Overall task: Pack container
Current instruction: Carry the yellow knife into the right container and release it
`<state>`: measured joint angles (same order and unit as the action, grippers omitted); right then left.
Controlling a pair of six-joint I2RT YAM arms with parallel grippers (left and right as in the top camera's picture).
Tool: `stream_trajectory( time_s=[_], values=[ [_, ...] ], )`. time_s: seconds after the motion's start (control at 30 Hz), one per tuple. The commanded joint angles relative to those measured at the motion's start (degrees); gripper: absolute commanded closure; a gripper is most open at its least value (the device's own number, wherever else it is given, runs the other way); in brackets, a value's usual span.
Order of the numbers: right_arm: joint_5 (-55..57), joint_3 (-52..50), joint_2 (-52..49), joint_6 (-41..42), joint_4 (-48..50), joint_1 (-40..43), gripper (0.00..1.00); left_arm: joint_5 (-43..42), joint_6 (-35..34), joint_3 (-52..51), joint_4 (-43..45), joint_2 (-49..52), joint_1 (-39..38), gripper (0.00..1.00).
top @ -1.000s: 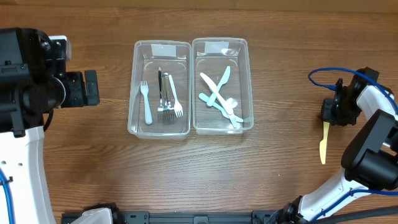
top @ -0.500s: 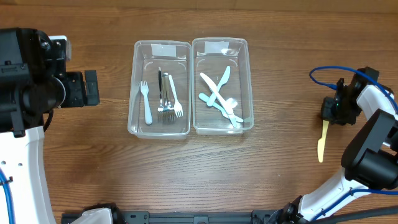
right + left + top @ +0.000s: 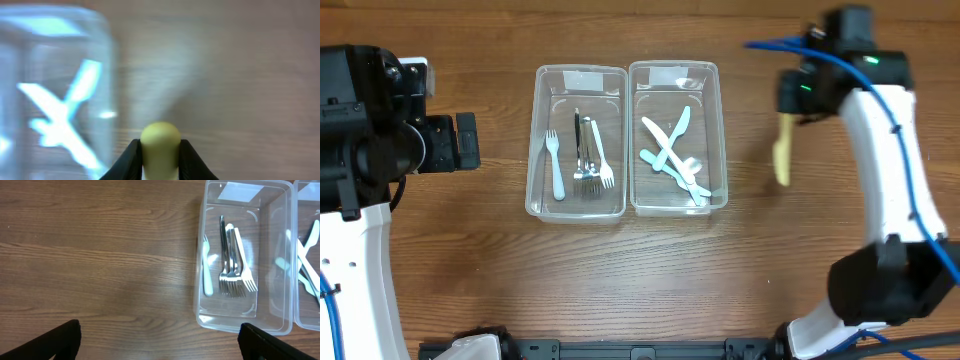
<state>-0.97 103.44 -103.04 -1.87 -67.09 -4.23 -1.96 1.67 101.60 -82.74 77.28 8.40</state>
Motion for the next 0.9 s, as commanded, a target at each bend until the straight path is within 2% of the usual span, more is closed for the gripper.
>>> stream_trajectory(
  time_s=[0.0, 0.13, 0.37, 0.4, 0.43, 0.5, 0.53, 0.57, 0.6, 0.67, 0.73, 0.77, 0.87],
  values=[
    [1.53, 4.15, 1.55, 6.67, 1.44, -10.97, 0.96, -0.87, 0.92, -0.31, 0.00, 0.20, 0.57, 0.00],
    [1.51, 3.65, -2.51, 10.60, 3.32, -18.27, 0.96, -0.87, 0.92, -0.31, 0.04, 0.20, 0.57, 0.00],
    [0.85, 3.65, -15.39, 10.45, 4.87, -18.64, 0.94, -0.87, 0.92, -0.31, 0.04, 0.20, 0.57, 0.00],
    [0.81, 3.65, -16.61, 10.45, 4.90, -18.64, 0.87, -0.87, 0.92, -0.31, 0.04, 0.20, 0.57, 0.00],
    [0.83, 3.65, -18.32, 10.45, 4.85, -18.64, 0.76, -0.87, 0.92, -0.31, 0.04, 0.20, 0.57, 0.00],
    [0.83, 3.65, -18.67, 10.47, 4.85, -18.64, 0.71, -0.87, 0.92, -0.31, 0.04, 0.20, 0.57, 0.00],
    [0.83, 3.67, -18.62, 10.45, 5.09, -18.64, 0.65, -0.90, 0.92, -0.31, 0.04, 0.20, 0.57, 0.00],
    [0.85, 4.11, -18.14, 10.45, 5.22, -18.64, 0.48, -0.87, 0.92, -0.31, 0.04, 0.20, 0.57, 0.00],
    [0.85, 4.76, -17.77, 10.47, 5.05, -18.62, 0.38, -0.90, 0.92, -0.31, 0.04, 0.20, 0.57, 0.00],
    [1.03, 6.75, -16.92, 10.47, 4.39, -18.62, 0.23, -0.90, 0.92, -0.31, 0.09, 0.20, 0.57, 0.00],
    [2.54, 10.47, -15.34, 10.47, 3.13, -18.49, 0.14, -0.87, 0.96, -0.31, 0.35, 0.20, 0.57, 0.00],
    [3.98, 12.48, -14.40, 10.47, 2.49, -18.18, 0.02, -0.87, 1.09, -0.31, 0.61, 0.20, 0.57, 0.00],
    [6.97, 16.87, -10.71, 10.45, 2.12, -15.41, 0.00, -2.32, 1.81, -0.31, 1.60, 0.20, 0.57, 0.00]
  ],
)
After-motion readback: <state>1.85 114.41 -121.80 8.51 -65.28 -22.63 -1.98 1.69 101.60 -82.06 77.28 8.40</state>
